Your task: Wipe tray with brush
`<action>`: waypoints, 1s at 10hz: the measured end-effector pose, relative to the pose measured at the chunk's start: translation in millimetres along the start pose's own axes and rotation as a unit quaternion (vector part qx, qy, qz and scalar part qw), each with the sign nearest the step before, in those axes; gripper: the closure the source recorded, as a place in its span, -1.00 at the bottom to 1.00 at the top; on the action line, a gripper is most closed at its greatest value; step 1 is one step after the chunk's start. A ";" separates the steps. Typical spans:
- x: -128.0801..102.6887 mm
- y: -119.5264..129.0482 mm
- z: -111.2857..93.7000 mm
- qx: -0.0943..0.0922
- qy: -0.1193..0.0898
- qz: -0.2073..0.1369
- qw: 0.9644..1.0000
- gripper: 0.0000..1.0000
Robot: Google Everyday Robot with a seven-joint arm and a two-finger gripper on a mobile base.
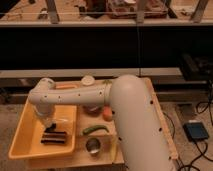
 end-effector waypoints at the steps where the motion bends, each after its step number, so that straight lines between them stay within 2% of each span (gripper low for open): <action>1: -10.9 -14.6 4.5 0.004 -0.008 -0.001 1.000 0.79; 3: -37.3 -35.3 12.2 0.004 -0.023 -0.001 1.000 0.79; 4: -46.5 -34.3 11.3 0.002 -0.024 0.000 1.000 0.79; 7: -74.5 -3.6 -8.6 -0.017 -0.010 0.030 0.999 0.79; 10: -91.2 37.9 -29.6 -0.043 0.019 0.080 0.996 0.79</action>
